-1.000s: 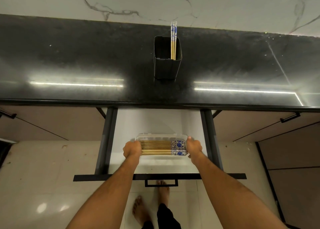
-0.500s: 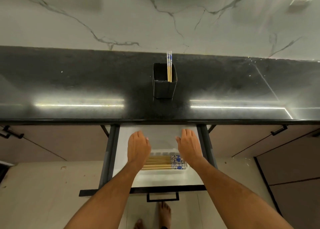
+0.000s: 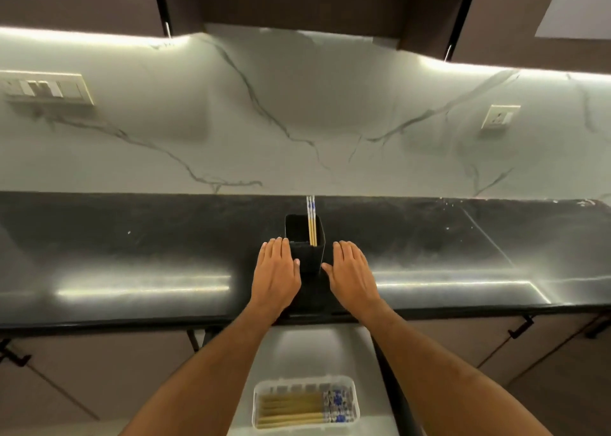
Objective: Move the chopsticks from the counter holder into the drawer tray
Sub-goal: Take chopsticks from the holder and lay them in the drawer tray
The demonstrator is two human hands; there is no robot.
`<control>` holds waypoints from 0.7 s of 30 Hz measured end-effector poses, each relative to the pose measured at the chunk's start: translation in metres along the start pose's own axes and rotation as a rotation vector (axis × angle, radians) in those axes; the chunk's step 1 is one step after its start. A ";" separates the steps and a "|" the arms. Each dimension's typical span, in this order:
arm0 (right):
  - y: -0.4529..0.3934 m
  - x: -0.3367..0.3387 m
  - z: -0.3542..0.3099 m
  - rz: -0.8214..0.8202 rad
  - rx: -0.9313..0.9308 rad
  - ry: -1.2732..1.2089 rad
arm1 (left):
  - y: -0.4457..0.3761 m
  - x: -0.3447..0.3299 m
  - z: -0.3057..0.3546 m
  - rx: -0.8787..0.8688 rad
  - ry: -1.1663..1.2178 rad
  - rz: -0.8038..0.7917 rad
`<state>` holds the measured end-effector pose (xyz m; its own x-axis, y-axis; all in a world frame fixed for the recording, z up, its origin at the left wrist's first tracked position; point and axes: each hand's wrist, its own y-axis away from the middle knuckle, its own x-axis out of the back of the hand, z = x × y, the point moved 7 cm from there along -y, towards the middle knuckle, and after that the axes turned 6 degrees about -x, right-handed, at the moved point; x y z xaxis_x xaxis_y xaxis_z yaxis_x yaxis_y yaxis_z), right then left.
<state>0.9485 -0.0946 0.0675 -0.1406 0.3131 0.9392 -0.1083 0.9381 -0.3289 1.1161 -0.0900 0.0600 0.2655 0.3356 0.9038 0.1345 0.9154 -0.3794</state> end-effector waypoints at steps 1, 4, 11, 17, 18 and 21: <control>-0.011 0.006 -0.001 0.030 0.016 -0.004 | -0.012 0.004 0.003 -0.011 0.000 0.010; -0.049 0.018 -0.001 0.085 0.051 -0.028 | -0.050 0.007 0.009 -0.037 -0.005 0.020; -0.146 0.007 0.005 0.092 0.050 -0.124 | -0.134 -0.011 0.014 -0.130 -0.003 0.051; -0.206 -0.047 0.010 -0.012 0.051 -0.161 | -0.195 -0.068 -0.003 -0.129 -0.015 -0.055; -0.213 -0.057 0.011 -0.034 0.047 -0.180 | -0.202 -0.076 -0.005 -0.139 -0.024 -0.069; -0.229 -0.082 0.010 -0.092 0.046 -0.214 | -0.216 -0.095 -0.010 -0.160 -0.027 -0.095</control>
<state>0.9746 -0.3362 0.0646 -0.3325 0.1833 0.9251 -0.1745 0.9520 -0.2514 1.0712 -0.3213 0.0542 0.2189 0.2566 0.9414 0.3089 0.8970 -0.3163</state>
